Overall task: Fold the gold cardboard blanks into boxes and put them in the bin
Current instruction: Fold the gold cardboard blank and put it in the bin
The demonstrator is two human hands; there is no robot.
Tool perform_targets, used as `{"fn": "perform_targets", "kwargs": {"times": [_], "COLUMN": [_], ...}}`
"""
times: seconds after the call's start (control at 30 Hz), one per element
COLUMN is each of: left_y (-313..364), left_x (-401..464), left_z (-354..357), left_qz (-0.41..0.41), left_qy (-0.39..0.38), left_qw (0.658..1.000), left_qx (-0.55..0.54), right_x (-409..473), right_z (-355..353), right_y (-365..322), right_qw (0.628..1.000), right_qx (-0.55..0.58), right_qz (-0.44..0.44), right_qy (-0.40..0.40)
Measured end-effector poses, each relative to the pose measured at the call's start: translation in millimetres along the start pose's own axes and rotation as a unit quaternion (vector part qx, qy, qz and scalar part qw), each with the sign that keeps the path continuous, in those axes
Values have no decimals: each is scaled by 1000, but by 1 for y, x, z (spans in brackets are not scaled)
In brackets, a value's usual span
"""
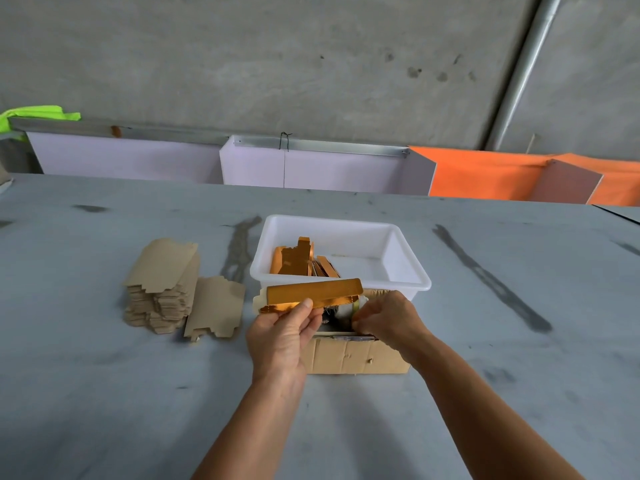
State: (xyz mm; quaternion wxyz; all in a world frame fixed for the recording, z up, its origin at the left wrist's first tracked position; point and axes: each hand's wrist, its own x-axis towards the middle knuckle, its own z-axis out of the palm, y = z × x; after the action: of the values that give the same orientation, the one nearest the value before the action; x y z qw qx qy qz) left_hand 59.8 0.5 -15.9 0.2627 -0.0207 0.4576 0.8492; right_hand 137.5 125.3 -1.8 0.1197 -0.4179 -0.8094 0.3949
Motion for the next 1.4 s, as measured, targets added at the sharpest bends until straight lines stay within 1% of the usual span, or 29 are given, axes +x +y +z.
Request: {"fn": "perform_targets", "kwargs": {"times": [0.2, 0.5, 0.67, 0.87, 1.1, 1.3, 1.4], "left_y": [1, 0, 0, -1, -3, -5, -6], "left_x": [1, 2, 2, 1, 2, 1, 0], "left_z": [0, -1, -1, -1, -1, -1, 0], "left_qz": [-2, -5, -5, 0, 1, 0, 0], "left_qy": [5, 7, 8, 9, 10, 16, 17], "left_qw": [1000, 1000, 1000, 1000, 1000, 1000, 1000], "left_qx": [-4, -11, -9, -2, -3, -5, -8], "right_x": [3, 5, 4, 8, 8, 4, 3], "right_z": [0, -7, -3, 4, 4, 3, 4], "right_y": [2, 4, 1, 0, 2, 0, -2], "right_qw": [1000, 998, 999, 998, 999, 999, 999], "right_qx": [3, 49, 8, -42, -43, -25, -33], "right_qz": [11, 37, 13, 17, 30, 12, 6], "right_qy": [10, 13, -33, -47, -10, 26, 31]}}
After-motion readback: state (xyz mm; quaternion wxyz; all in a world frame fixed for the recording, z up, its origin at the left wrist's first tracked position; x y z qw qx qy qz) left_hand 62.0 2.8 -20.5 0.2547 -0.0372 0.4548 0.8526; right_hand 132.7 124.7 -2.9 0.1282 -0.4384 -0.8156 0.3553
